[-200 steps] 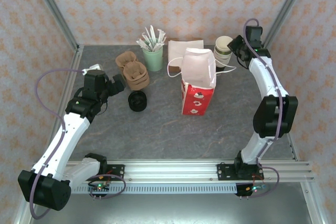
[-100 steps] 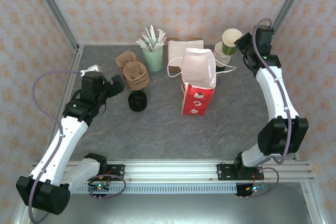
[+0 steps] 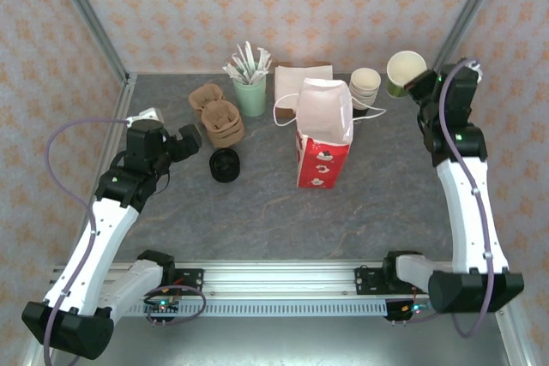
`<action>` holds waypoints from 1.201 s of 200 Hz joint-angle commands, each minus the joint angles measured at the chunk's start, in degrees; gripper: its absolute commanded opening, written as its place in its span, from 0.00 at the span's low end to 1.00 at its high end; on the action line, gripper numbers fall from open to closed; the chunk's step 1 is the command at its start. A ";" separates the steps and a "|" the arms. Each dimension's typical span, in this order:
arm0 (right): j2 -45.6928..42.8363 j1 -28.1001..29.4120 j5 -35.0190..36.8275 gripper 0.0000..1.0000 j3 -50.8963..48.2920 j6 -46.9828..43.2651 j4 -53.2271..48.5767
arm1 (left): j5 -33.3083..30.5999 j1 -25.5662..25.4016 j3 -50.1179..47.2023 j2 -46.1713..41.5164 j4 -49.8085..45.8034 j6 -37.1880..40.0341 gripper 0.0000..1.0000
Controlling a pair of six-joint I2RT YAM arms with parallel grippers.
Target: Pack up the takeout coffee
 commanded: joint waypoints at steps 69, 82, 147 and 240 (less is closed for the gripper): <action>-13.63 0.25 -3.53 0.00 -12.47 -1.72 -24.42 | 4.07 -1.14 -1.57 -1.68 -0.72 -1.06 1.00; -15.44 0.25 -5.99 0.00 -14.60 -1.49 -26.13 | 4.53 -1.35 -2.19 -2.26 -0.43 -1.05 1.00; -25.01 9.45 -16.28 0.00 -31.44 4.13 -23.94 | 4.12 -1.58 -6.13 -3.89 -0.17 -1.50 1.00; -25.32 39.73 -11.83 0.00 -42.93 11.03 2.07 | 4.16 -1.72 -11.70 -1.63 3.11 -3.08 1.00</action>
